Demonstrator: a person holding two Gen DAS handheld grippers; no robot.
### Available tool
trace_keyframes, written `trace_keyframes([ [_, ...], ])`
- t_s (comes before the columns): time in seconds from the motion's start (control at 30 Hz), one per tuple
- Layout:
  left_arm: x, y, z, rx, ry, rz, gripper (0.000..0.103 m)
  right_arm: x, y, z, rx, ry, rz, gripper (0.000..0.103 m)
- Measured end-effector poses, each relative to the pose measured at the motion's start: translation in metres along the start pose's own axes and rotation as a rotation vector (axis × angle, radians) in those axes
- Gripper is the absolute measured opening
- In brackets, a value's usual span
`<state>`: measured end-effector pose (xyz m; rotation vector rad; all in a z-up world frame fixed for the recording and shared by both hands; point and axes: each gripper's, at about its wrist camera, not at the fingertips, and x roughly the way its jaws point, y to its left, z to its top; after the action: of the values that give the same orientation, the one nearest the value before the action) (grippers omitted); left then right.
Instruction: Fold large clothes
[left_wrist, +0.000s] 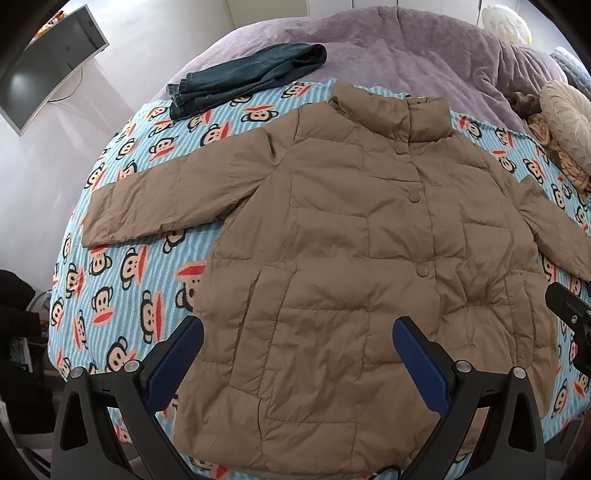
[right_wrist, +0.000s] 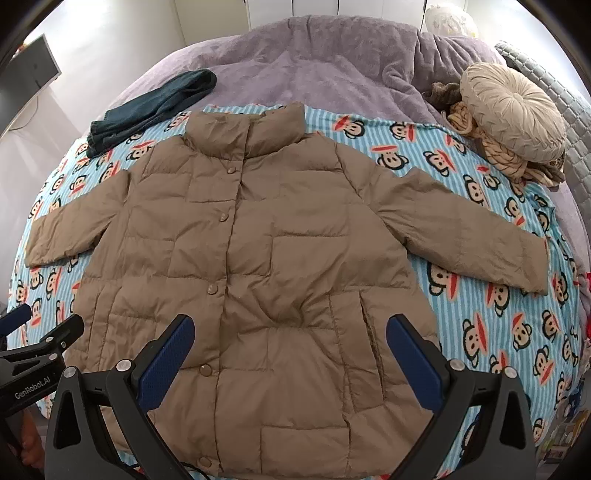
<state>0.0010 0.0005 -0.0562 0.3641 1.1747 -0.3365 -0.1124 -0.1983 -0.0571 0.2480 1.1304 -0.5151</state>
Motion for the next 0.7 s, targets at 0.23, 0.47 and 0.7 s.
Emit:
trace_keyframes([
  [0.23,0.004,0.000,0.000,0.000,0.009,0.000,0.102,0.004,-0.001,-0.002,0.001,0.017,0.002,0.103],
  [0.47,0.004,0.000,0.000,0.002,0.013,-0.001,0.102,0.008,-0.001,-0.002,-0.001,0.029,0.004,0.103],
  [0.7,0.009,-0.002,0.000,0.008,0.028,0.002,0.102,0.012,0.001,-0.002,-0.007,0.037,0.007,0.103],
])
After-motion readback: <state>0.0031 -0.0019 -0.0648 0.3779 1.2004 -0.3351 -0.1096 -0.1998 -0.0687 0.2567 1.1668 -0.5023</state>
